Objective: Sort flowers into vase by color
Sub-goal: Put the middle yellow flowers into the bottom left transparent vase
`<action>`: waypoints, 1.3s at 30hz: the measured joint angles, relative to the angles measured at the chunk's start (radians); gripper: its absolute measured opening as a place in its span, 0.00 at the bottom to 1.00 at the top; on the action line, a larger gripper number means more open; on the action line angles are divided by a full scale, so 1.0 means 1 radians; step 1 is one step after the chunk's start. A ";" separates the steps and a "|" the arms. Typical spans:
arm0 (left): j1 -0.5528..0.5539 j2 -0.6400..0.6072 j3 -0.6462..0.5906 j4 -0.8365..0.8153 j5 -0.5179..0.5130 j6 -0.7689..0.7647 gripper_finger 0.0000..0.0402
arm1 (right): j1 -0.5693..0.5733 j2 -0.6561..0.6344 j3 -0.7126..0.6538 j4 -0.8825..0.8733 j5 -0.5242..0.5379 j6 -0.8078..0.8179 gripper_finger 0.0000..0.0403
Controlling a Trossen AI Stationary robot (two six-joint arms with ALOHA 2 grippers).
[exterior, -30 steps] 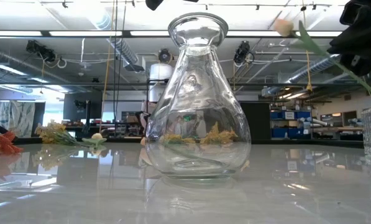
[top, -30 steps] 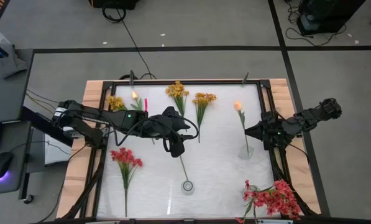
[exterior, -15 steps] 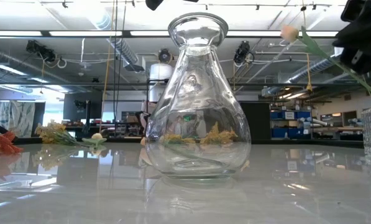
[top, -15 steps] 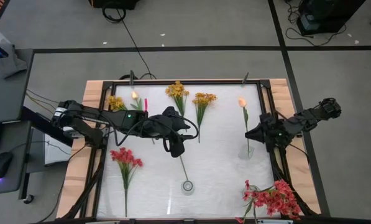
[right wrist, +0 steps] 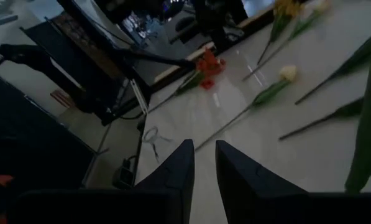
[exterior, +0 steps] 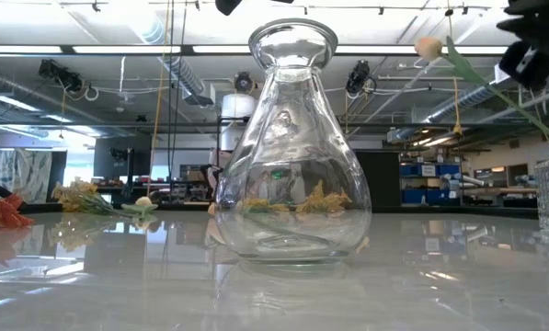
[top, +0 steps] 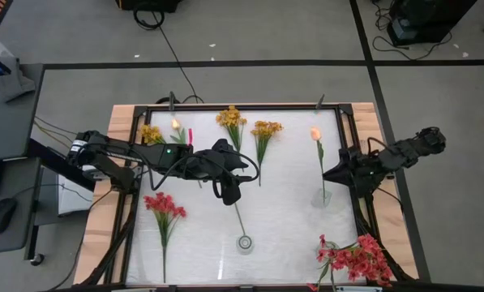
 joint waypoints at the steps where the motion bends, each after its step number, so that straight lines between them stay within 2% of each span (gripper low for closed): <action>1: 0.000 0.000 0.000 0.000 0.000 0.000 0.47 | 0.000 0.000 0.011 -0.008 0.010 -0.006 0.19; 20: 0.000 0.000 0.000 0.000 0.000 0.000 0.47 | -0.066 0.001 0.227 -0.029 0.159 -0.180 0.19; 29: 0.000 0.000 0.000 0.000 0.000 0.000 0.47 | -0.070 0.006 0.361 -0.009 0.334 -0.348 0.19; 39: 0.000 0.000 0.000 0.000 0.000 0.000 0.47 | -0.070 0.022 0.387 0.276 0.479 -0.572 0.19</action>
